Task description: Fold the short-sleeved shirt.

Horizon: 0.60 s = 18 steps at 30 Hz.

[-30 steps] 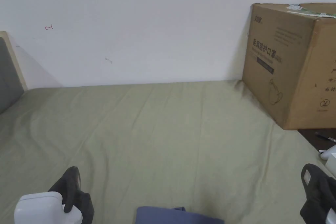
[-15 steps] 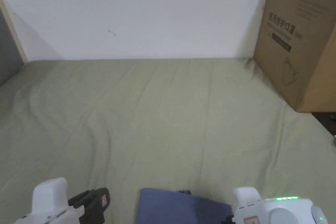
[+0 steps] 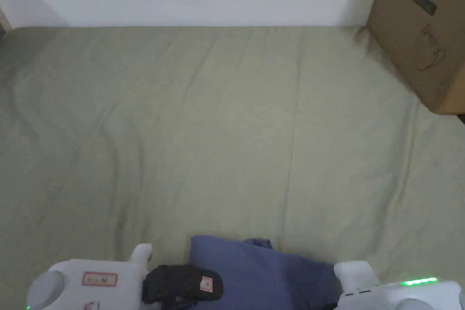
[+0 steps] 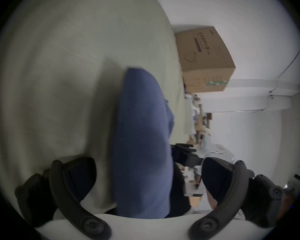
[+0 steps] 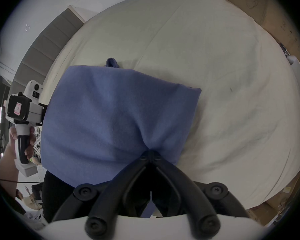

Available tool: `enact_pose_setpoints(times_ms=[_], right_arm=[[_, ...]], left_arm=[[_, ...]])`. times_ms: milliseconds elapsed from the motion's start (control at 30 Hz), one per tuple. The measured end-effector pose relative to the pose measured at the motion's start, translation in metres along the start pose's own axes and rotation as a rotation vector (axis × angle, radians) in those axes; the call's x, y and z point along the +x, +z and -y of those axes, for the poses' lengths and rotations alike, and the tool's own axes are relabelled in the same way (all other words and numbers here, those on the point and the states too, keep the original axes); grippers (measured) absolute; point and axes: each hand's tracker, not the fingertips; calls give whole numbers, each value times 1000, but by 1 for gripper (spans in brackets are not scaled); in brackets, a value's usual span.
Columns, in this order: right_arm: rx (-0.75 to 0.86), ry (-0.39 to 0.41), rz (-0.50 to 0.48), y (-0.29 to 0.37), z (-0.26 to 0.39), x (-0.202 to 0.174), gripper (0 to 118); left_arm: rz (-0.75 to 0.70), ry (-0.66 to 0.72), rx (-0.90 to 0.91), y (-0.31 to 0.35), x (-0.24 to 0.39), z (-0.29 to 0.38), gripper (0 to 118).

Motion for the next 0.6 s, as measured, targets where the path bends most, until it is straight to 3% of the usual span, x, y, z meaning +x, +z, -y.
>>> enact_pose_setpoints(times_ms=[100,233,267,300,333,400,467,600], right_arm=[[7,-5,1,-1,1,0,0],[16,7,0,1,3,0,0],[17,7,-2,3,3,0,0],[22,7,-5,6,4,1,0],[30,1,-3,12,5,-2,0],[72,-50,-20,26,6,-6,0],[114,-40,-33,41,6,-12,0],[182,4,-36,66,4,-28,0]], left_arm=[[148,35,-70,-28,-1,-7,118],[51,-7,-80,-43,6,-10,116],[32,-22,-78,-40,11,-9,92],[-41,-48,-58,-36,15,-9,45],[-182,-95,-22,-34,22,-7,27],[-272,-142,-14,-33,33,1,27],[-190,-144,-2,-32,42,9,27],[-271,-265,24,-21,66,17,27]])
